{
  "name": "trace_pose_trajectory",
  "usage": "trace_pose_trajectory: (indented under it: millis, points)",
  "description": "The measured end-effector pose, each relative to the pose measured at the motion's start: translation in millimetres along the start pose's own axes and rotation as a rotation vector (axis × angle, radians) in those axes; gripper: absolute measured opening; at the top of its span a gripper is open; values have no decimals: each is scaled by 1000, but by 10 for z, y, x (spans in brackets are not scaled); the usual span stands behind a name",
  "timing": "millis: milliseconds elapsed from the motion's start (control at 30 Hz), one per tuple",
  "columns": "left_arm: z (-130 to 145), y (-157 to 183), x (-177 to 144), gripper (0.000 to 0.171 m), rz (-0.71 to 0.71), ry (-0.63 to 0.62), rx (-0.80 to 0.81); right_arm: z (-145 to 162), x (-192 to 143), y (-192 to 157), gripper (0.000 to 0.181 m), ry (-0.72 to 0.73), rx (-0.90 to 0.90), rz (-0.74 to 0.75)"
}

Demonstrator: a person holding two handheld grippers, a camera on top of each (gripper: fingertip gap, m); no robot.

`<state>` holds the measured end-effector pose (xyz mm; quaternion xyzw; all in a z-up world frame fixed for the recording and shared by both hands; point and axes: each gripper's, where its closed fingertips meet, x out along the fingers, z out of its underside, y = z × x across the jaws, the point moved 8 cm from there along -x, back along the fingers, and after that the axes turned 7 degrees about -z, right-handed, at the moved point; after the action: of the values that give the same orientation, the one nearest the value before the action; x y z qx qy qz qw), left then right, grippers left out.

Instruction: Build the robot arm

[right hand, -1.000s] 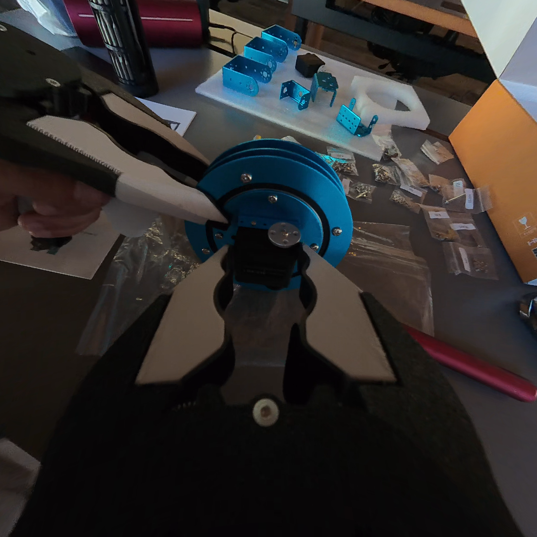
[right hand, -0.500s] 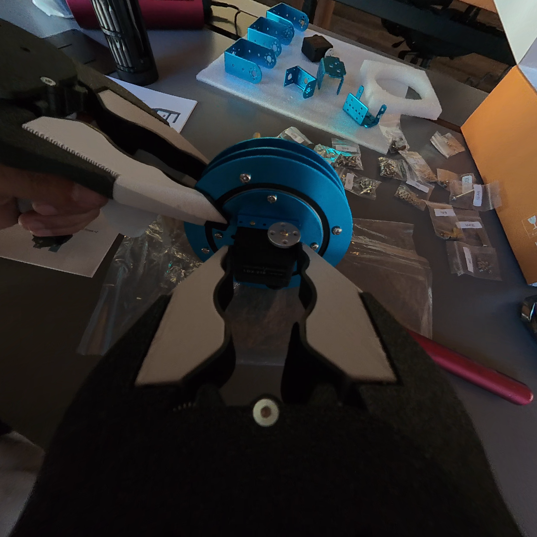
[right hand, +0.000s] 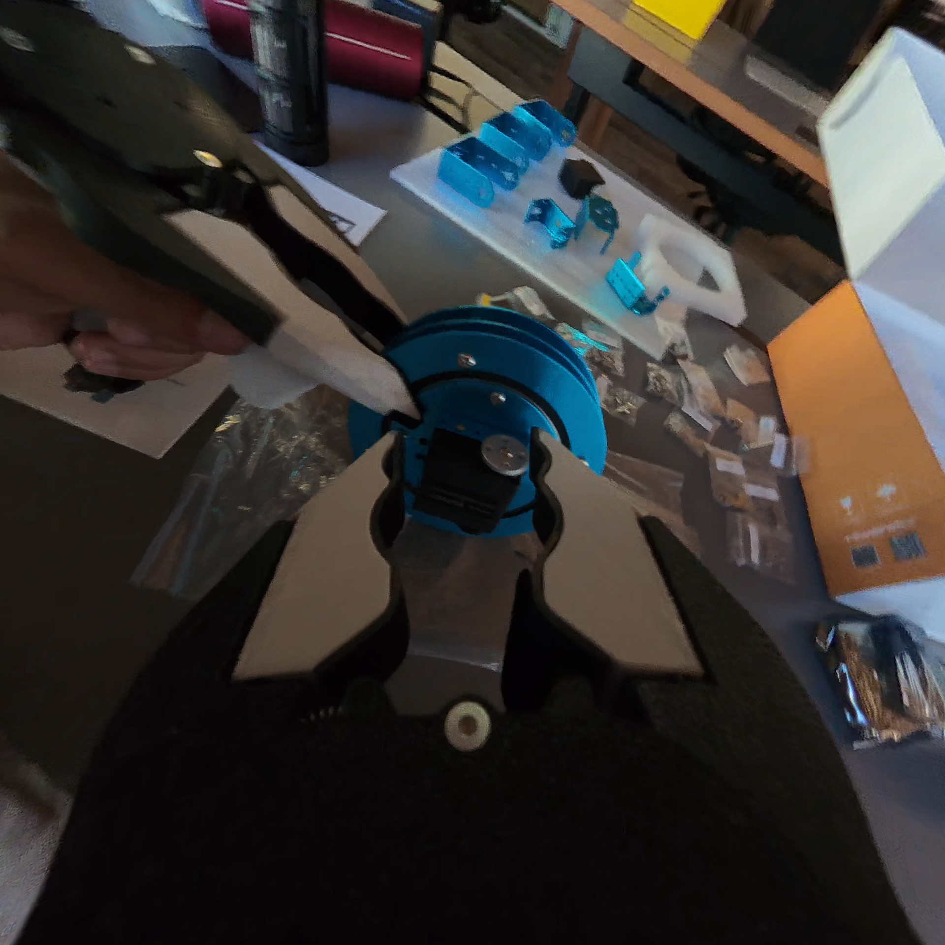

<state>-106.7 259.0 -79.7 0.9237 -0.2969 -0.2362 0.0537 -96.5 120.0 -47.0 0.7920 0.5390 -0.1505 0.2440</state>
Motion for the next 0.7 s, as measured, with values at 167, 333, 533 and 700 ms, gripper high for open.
trace_pose_trajectory:
  millis: [167, 333, 533, 700]
  points:
    - [3, 4, -2, 31, -3, 0, 0, -109, 22, 25, 25, -38, 42, -154]
    - [2, 5, -3, 32, -5, -2, 2, -116, 62, 121, 11, -102, 93, -142]
    - [2, 10, -4, 31, -6, -2, 4, -146, 109, 93, 5, -170, 81, -138]
    - [3, 17, -7, 31, -7, -5, 11, -149, 157, 98, 2, -205, 85, -144]
